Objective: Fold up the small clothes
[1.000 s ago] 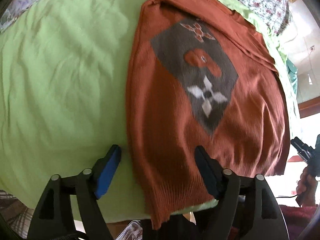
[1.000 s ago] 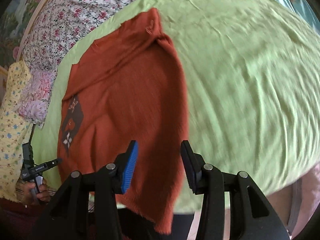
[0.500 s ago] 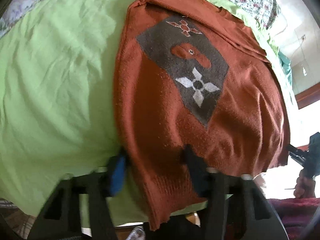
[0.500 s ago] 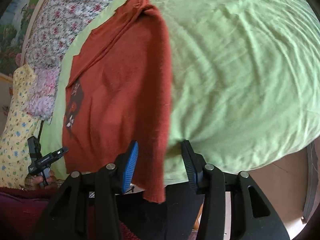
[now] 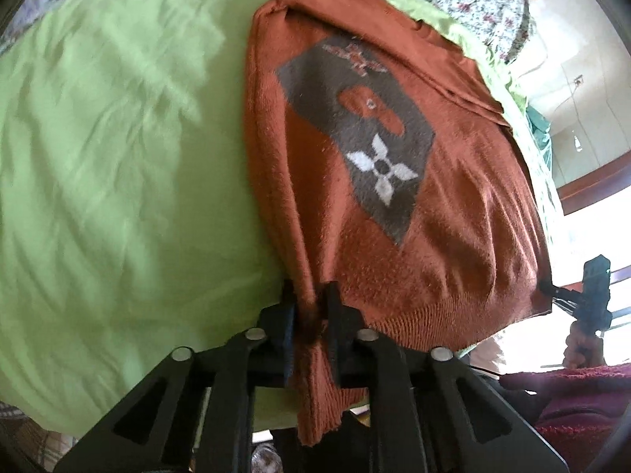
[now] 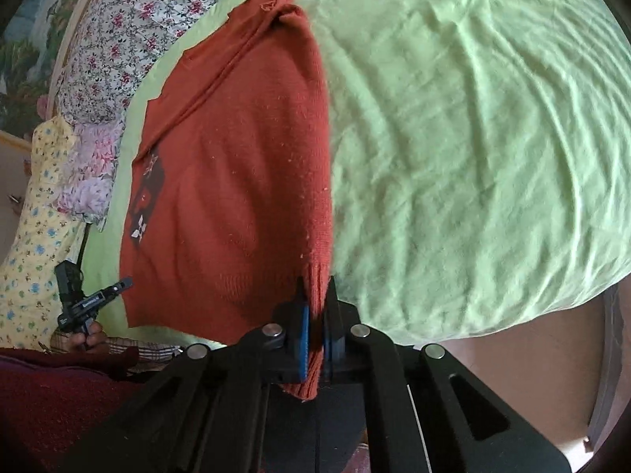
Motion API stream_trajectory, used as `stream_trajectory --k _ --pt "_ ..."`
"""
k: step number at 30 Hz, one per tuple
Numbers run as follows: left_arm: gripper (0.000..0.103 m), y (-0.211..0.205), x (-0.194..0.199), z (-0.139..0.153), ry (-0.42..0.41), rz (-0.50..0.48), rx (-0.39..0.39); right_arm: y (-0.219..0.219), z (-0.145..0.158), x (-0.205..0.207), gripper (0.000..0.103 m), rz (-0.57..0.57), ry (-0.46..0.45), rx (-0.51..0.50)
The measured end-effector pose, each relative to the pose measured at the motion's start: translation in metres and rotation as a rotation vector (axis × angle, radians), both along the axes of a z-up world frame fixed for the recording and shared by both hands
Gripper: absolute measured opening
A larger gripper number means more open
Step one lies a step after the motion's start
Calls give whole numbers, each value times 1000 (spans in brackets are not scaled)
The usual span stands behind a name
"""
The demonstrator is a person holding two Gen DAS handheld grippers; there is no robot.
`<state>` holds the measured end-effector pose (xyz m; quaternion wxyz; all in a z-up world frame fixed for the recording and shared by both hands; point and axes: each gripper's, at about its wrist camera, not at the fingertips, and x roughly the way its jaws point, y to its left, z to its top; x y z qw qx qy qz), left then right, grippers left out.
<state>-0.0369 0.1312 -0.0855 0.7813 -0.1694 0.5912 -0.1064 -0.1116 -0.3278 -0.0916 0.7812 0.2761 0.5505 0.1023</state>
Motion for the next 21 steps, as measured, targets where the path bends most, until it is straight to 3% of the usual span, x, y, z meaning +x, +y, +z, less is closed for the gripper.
stream_trajectory --k 2,5,7,9,14,21 --pt "36 3 0 -6 36 8 -56 3 -3 2 9 8 16 28" --pt "39 0 0 -8 43 16 -68 7 -8 5 11 29 48 33" --pt "36 -8 -1 -6 29 -14 -36 11 -9 6 11 44 48 22" --pt "11 -13 -2 -4 12 -48 -23 14 -9 6 10 62 41 8" --pt "8 -8 -4 6 -7 -35 -52 18 0 9 7 98 17 -14" --pt "7 -4 14 47 -103 -20 -75 11 34 28 7 36 -124 113"
